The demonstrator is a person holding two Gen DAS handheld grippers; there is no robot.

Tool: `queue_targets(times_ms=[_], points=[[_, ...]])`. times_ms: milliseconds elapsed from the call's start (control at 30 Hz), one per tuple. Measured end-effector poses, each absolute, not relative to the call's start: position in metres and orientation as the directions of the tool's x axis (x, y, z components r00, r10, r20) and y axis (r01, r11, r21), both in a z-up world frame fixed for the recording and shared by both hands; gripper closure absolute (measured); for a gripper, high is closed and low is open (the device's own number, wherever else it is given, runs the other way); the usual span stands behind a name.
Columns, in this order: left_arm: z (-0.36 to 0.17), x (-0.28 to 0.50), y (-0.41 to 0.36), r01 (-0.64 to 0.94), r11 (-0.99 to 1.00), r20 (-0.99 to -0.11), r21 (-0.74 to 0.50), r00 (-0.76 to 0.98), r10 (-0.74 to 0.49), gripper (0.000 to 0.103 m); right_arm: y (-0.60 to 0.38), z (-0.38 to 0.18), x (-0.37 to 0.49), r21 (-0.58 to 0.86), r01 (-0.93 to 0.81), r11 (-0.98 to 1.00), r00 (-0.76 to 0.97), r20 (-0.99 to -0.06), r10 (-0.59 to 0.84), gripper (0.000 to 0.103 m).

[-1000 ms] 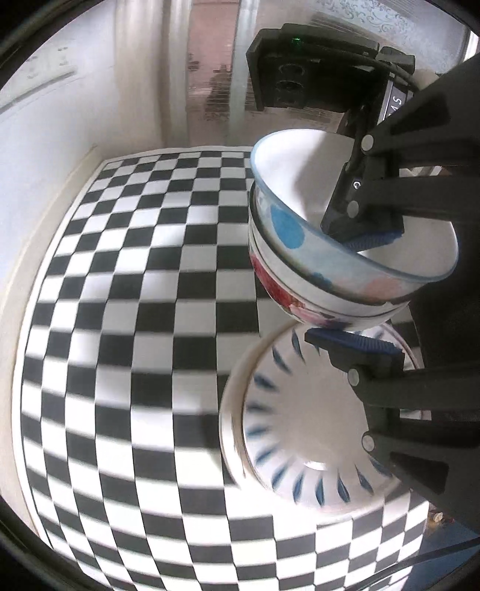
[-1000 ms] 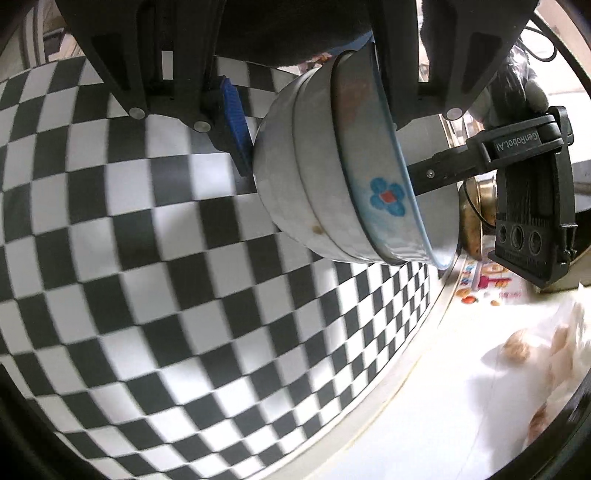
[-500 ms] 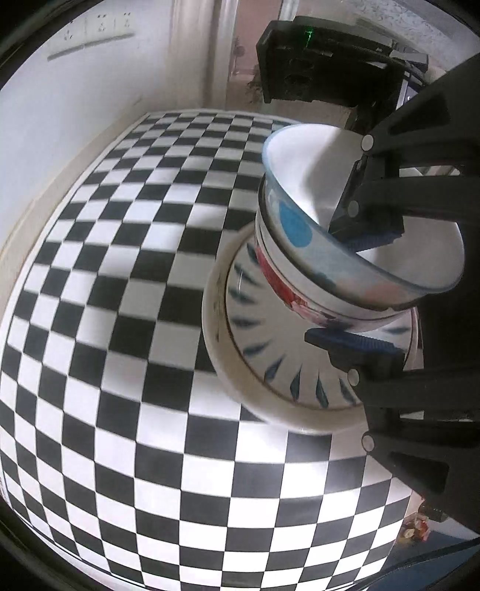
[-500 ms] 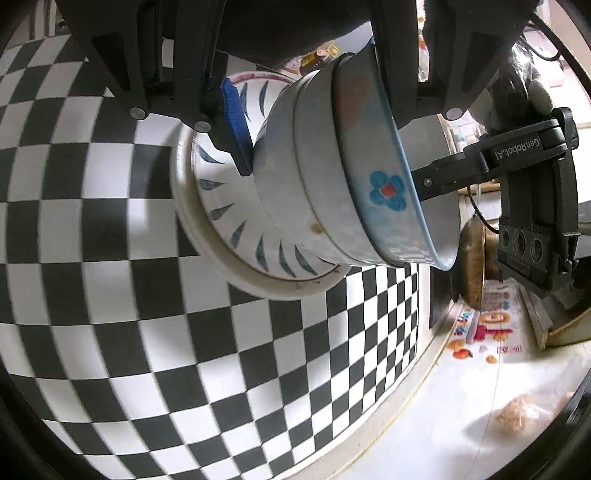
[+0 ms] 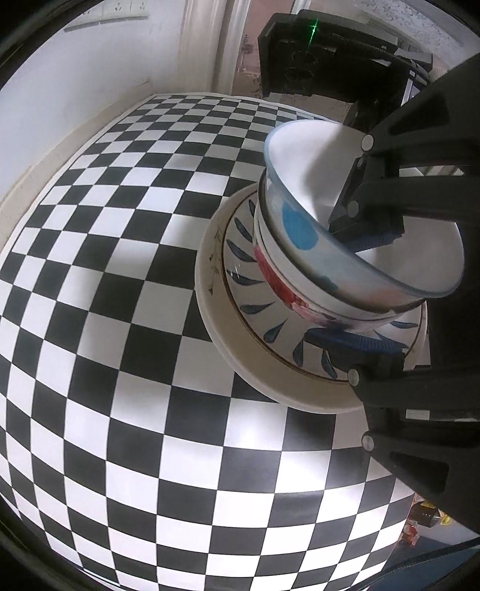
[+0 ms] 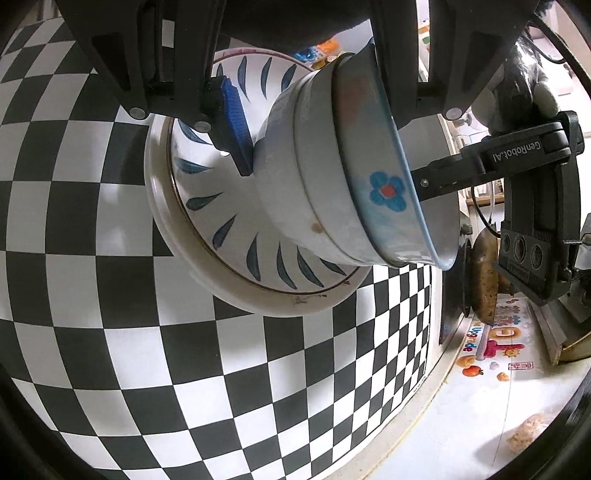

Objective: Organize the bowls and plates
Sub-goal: 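Carry the bowl stack with both tools over the blue-striped plate stack, then lower the bowl stack onto the plates and open both tools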

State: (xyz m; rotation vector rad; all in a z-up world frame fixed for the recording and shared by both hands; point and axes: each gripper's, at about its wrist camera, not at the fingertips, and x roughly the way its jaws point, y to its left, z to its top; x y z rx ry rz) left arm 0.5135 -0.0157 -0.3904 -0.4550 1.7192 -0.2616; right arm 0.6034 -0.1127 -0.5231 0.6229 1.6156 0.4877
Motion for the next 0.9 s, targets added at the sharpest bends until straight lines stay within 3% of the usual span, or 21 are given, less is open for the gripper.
queue_targets(times_ms=[900], points=[[-0.38, 0.509, -0.015, -0.137, 0.905, -0.901, -0.403, -0.114, -0.419, 0.068, -0.105, -0.514, 0.601, 0.563, 0.089, 0.822, -0.072, -0.819, 0.569, 0.054]])
